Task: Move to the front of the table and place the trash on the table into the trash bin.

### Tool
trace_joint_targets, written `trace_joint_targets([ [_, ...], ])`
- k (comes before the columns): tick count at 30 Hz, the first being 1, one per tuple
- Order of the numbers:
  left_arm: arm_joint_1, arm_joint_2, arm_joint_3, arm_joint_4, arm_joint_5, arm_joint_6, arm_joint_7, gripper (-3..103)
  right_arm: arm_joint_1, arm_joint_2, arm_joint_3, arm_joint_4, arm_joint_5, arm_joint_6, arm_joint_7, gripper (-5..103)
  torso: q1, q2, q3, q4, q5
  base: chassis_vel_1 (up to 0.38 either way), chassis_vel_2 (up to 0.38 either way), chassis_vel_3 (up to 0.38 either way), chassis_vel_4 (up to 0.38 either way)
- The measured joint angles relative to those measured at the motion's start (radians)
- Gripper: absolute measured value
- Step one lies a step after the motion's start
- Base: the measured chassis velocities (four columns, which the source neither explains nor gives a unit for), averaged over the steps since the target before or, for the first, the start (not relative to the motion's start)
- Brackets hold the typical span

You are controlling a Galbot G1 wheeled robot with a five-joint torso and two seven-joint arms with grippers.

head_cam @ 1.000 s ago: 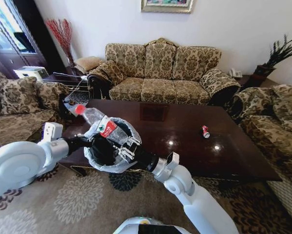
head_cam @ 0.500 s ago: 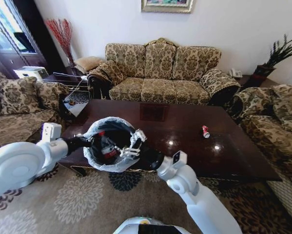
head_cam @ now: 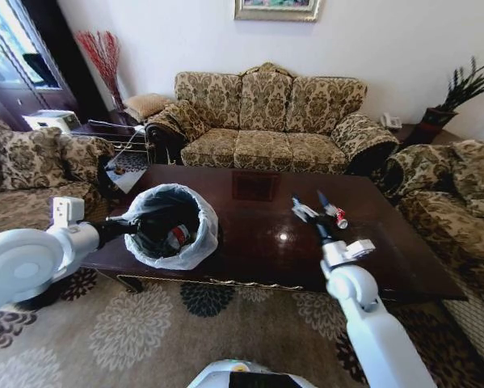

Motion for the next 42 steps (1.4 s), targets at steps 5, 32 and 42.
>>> trace_joint_targets([
  [5, 0.012, -0.034, 0.006, -0.021, 0.036, 0.000, 0.014, 0, 0.045, 0.002, 0.010, -0.174, -0.004, 0.025, 0.025, 100, 0.000, 0.000, 0.000, 0.0002, -0.0005, -0.043, -0.030, 0.031, 0.039],
  [32, 0.027, -0.093, 0.018, -0.070, 0.084, -0.001, 0.043, 0, 0.488, 0.075, -0.085, -0.832, -0.209, 0.120, 0.091, 100, 0.000, 0.000, 0.000, -0.0003, 0.0005, -0.062, -0.054, 0.064, 0.055],
  [42, 0.027, -0.094, 0.021, -0.069, 0.082, -0.001, 0.043, 0, 0.517, 0.079, -0.095, -0.895, -0.203, 0.098, 0.073, 93, 0.000, 0.000, 0.000, 0.0000, -0.0004, 0.000, 0.000, 0.000, 0.000],
])
